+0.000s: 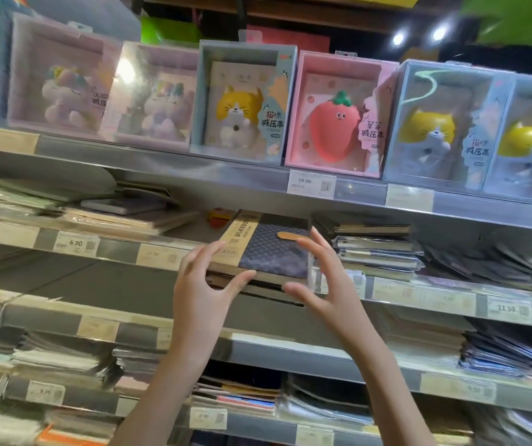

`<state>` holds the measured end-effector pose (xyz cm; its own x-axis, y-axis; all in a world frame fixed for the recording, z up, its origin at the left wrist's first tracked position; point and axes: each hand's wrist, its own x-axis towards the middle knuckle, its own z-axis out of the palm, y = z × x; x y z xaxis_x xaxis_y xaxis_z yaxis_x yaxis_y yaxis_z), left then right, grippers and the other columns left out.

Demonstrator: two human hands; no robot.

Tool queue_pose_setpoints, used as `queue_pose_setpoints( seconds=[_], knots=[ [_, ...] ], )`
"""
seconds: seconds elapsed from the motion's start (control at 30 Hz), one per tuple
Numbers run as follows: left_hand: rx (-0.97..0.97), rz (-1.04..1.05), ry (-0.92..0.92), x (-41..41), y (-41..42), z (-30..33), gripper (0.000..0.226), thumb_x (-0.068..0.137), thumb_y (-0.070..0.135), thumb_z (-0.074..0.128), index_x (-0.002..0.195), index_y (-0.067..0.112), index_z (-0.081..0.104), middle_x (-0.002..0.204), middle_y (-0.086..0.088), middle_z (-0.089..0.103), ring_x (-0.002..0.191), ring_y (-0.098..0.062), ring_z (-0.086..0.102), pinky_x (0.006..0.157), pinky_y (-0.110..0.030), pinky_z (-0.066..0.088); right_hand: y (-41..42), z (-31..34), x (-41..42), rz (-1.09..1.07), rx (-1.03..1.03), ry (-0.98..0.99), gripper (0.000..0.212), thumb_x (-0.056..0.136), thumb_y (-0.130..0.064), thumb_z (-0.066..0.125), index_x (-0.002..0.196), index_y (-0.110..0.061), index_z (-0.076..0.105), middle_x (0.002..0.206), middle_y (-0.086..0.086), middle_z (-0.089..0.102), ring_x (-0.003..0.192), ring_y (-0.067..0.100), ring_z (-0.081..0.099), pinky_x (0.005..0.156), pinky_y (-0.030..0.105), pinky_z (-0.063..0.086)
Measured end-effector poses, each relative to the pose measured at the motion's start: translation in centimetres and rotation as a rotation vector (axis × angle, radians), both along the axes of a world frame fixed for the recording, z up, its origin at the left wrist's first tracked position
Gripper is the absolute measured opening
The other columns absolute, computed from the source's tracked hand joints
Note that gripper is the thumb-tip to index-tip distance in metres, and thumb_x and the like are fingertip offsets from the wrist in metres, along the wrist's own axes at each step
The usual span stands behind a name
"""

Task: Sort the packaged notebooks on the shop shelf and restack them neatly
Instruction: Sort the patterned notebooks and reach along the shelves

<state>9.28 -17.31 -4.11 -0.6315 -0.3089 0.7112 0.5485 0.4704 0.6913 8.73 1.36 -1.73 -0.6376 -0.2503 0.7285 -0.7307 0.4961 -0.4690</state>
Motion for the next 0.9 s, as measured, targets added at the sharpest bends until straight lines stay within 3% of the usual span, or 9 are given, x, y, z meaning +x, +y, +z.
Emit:
queue_pose_setpoints(
  seconds=[0.07, 0.17, 0.33, 0.47, 0.57, 0.67, 0.77, 0.83, 0.9],
  knots=[
    [-0.003, -0.032, 0.024, 0.2, 0.1, 0.0, 0.051, 0.068, 0.048, 0.067, 0.116, 0.041, 0.051, 0.134, 0.003, 0.043, 0.124, -0.007, 0.038, 0.097, -0.018, 0.028, -0.1, -0.4, 0.1, -0.110, 0.152, 0.192, 0.067, 0.073, -0.056, 0.065, 0.132, -0.048, 0.034, 0.153, -0.014, 0.017, 0.140, 0.007, 0.023, 0.109, 0.030, 0.030],
    [-0.075, -0.091, 0.033, 0.1, 0.3, -0.3, 0.056, 0.069, 0.047, 0.066, 0.120, 0.051, 0.043, 0.144, 0.006, 0.027, 0.133, -0.007, 0.026, 0.103, -0.023, 0.024, -0.5, -1.7, -1.1, -0.359, 0.311, 0.464, 0.082, 0.065, -0.035, 0.082, 0.134, -0.033, 0.037, 0.148, 0.004, 0.023, 0.133, 0.030, 0.037, 0.095, 0.042, 0.048],
    [-0.188, -0.129, 0.084, -1.1, 0.9, -0.8, 0.060, 0.076, 0.048, 0.058, 0.127, 0.059, 0.029, 0.141, 0.018, 0.006, 0.133, 0.001, 0.002, 0.105, -0.029, 0.016, -0.6, -1.9, -2.4, -0.442, 0.255, 0.511, 0.083, 0.064, -0.008, 0.083, 0.132, -0.030, 0.040, 0.141, 0.005, 0.026, 0.119, 0.031, 0.051, 0.063, 0.035, 0.059],
    [-0.197, -0.138, 0.121, -2.9, 1.5, 1.9, 0.057, 0.085, 0.039, 0.058, 0.130, 0.057, 0.029, 0.145, 0.002, 0.008, 0.134, -0.007, 0.006, 0.104, -0.029, 0.016, -0.3, 1.1, -3.4, -0.564, 0.184, 0.615, 0.066, 0.072, -0.021, 0.077, 0.129, -0.030, 0.044, 0.127, 0.006, 0.047, 0.097, 0.023, 0.060, 0.050, 0.029, 0.052],
    [-0.220, -0.130, 0.098, -4.8, 2.1, 3.1, 0.058, 0.088, 0.033, 0.058, 0.134, 0.051, 0.028, 0.146, -0.007, 0.010, 0.132, -0.012, 0.009, 0.105, -0.026, 0.013, 0.3, 2.1, -5.8, -0.689, 0.224, 0.694, 0.056, 0.078, -0.029, 0.067, 0.130, -0.028, 0.045, 0.126, 0.007, 0.049, 0.110, 0.027, 0.050, 0.071, 0.041, 0.055],
    [-0.270, -0.146, 0.027, -7.2, 2.7, 2.5, 0.064, 0.089, 0.034, 0.057, 0.138, 0.049, 0.021, 0.149, -0.010, 0.005, 0.137, -0.018, 0.004, 0.110, -0.034, 0.013, 1.0, 0.6, -8.8, -0.807, 0.366, 0.691, 0.063, 0.080, -0.026, 0.067, 0.136, -0.026, 0.039, 0.132, 0.008, 0.050, 0.122, 0.028, 0.039, 0.104, 0.054, 0.035],
    [-0.401, -0.174, -0.195, -9.2, 3.0, 2.0, 0.066, 0.090, 0.050, 0.046, 0.139, 0.056, 0.003, 0.153, -0.010, -0.009, 0.142, -0.024, -0.005, 0.113, -0.044, 0.010, 2.0, -1.0, -10.8, -0.888, 0.512, 0.568, 0.071, 0.081, -0.031, 0.067, 0.143, -0.030, 0.032, 0.146, 0.006, 0.040, 0.137, 0.031, 0.023, 0.109, 0.060, 0.016],
    [-0.627, -0.007, -0.338, -10.3, 2.9, 2.0, 0.064, 0.085, 0.067, 0.028, 0.139, 0.056, -0.006, 0.155, -0.015, -0.008, 0.143, -0.031, -0.008, 0.113, -0.050, -0.002, 2.7, -1.9, -11.3, -0.915, 0.560, 0.483, 0.061, 0.089, -0.052, 0.046, 0.145, -0.033, 0.029, 0.152, 0.004, 0.030, 0.142, 0.033, 0.014, 0.109, 0.063, 0.013],
    [-0.732, 0.117, -0.393, -10.8, 2.8, 1.9, 0.065, 0.081, 0.073, 0.016, 0.140, 0.054, -0.006, 0.155, -0.017, -0.005, 0.142, -0.035, -0.012, 0.111, -0.052, -0.012, 3.0, -2.7, -11.5, -0.915, 0.585, 0.404, 0.063, 0.091, -0.065, 0.025, 0.145, -0.034, 0.027, 0.154, 0.002, 0.022, 0.143, 0.033, 0.011, 0.109, 0.063, 0.012]
  ],
)
